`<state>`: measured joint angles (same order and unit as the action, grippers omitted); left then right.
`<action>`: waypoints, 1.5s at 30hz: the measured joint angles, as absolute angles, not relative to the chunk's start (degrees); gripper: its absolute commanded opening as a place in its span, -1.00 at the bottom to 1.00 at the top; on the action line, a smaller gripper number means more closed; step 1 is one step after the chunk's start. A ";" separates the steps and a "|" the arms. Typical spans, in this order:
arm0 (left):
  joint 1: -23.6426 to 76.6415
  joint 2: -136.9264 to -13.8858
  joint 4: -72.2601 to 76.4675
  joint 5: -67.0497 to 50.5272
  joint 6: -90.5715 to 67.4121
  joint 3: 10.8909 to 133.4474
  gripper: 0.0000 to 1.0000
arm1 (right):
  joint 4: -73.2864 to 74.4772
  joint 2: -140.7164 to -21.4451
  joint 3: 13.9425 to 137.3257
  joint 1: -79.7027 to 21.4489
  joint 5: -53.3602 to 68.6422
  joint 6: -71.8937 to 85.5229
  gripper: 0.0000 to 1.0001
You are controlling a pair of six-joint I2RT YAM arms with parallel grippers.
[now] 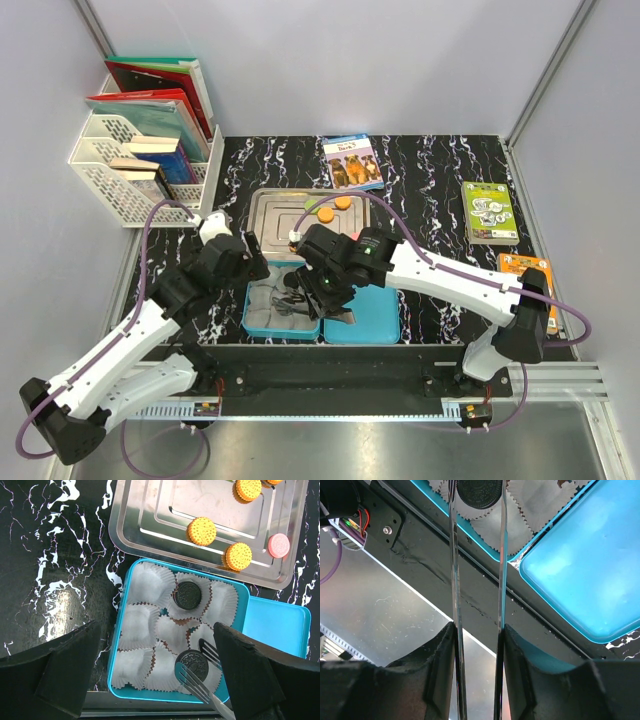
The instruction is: Pack the cookies
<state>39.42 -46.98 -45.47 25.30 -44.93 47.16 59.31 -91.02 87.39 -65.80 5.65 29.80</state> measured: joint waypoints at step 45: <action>39.42 -46.96 -45.47 25.28 -44.84 47.11 0.98 | 57.39 -93.93 88.64 -39.09 1.15 23.31 0.01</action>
